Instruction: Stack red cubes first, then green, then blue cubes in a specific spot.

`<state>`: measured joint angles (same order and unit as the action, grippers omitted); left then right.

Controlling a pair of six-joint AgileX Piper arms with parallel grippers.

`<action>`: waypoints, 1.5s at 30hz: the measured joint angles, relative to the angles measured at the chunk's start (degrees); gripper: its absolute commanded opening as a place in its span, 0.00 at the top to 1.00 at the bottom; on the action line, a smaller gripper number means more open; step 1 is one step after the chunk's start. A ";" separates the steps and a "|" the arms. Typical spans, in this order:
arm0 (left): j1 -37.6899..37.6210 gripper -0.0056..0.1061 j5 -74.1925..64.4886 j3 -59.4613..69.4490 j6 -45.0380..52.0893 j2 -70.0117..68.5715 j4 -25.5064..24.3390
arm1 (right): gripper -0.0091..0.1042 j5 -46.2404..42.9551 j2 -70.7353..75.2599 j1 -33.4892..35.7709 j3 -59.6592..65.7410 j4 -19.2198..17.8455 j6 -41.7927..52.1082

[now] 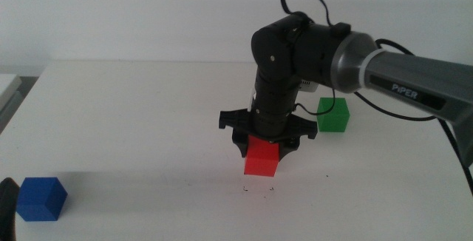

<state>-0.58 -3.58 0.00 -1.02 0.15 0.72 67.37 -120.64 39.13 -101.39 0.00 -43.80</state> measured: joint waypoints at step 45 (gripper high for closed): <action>0.00 0.14 0.00 0.00 0.00 0.00 0.00 | 0.57 -1.89 -5.58 2.50 -0.04 -3.84 -2.61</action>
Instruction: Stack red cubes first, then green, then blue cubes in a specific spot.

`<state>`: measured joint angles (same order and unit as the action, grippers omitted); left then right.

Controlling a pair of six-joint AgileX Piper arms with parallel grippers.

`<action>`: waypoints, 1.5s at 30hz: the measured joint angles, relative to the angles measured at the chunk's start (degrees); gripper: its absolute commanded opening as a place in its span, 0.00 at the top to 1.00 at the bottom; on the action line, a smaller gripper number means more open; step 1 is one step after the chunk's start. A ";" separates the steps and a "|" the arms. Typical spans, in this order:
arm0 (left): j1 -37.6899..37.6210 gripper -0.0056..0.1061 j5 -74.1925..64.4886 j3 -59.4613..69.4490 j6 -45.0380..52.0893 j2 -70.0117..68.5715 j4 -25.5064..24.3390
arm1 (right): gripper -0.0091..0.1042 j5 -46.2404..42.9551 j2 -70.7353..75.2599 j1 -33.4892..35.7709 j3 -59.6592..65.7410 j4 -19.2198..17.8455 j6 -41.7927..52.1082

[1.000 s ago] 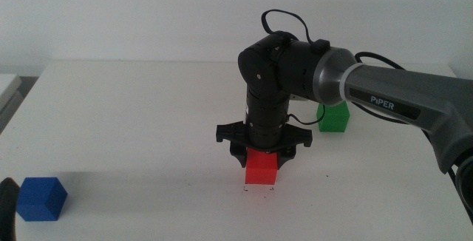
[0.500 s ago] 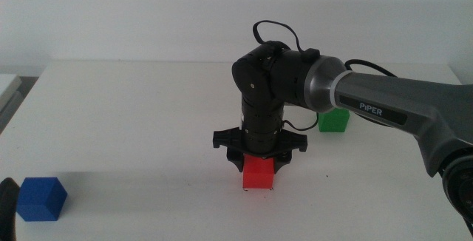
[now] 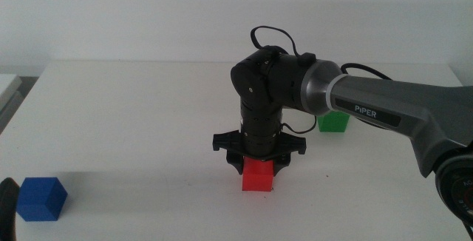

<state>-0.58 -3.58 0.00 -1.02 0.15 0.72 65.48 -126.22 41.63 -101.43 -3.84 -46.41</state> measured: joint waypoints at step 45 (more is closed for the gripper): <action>0.00 0.14 0.00 0.00 0.00 0.00 0.00 | 0.10 3.75 13.32 -17.52 -15.17 -4.83 22.13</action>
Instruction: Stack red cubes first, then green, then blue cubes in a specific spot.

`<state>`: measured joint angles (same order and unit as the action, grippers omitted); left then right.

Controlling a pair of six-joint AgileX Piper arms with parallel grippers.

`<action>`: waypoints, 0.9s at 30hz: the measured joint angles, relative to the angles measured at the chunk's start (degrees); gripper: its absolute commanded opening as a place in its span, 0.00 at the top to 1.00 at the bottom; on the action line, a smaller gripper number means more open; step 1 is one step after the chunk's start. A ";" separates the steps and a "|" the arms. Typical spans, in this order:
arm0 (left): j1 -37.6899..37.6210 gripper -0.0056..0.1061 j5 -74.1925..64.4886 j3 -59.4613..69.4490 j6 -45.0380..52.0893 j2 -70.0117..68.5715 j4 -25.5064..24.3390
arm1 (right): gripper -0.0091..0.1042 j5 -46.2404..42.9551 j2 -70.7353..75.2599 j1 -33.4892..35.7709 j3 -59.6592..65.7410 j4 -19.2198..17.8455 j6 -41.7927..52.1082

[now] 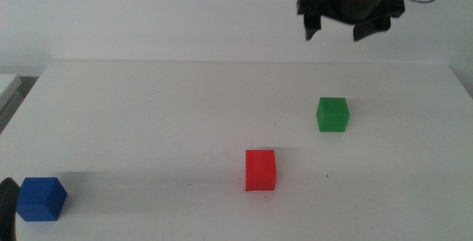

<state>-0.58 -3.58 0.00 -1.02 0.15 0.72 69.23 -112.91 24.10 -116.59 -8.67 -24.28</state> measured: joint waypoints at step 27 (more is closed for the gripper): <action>0.00 0.14 0.00 0.00 -0.09 0.00 0.00 | 0.10 0.97 -14.56 -6.49 -0.11 5.20 3.65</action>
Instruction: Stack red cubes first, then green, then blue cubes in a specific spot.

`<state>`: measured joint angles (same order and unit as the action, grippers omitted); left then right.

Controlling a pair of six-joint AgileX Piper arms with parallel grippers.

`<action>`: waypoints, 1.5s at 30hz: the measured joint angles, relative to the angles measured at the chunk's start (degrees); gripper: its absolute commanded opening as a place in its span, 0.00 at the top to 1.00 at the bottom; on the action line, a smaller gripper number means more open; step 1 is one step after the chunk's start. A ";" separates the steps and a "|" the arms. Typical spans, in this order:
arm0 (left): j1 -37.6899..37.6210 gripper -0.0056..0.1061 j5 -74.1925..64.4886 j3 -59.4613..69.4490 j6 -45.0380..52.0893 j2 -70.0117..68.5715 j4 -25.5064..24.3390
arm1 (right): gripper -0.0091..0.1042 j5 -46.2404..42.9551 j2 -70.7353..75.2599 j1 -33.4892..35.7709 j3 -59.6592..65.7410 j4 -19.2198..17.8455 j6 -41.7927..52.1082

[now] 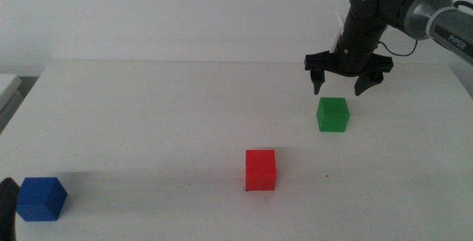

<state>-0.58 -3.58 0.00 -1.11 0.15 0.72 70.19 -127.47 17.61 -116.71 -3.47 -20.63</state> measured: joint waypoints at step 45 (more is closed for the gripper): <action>0.00 0.14 0.00 0.00 0.00 0.00 0.00 | 0.12 -1.46 -6.60 -1.22 1.09 -0.24 -1.67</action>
<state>-0.58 -3.58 0.00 -1.11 0.15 0.72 68.73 -134.07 16.40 -115.62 -3.72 -22.30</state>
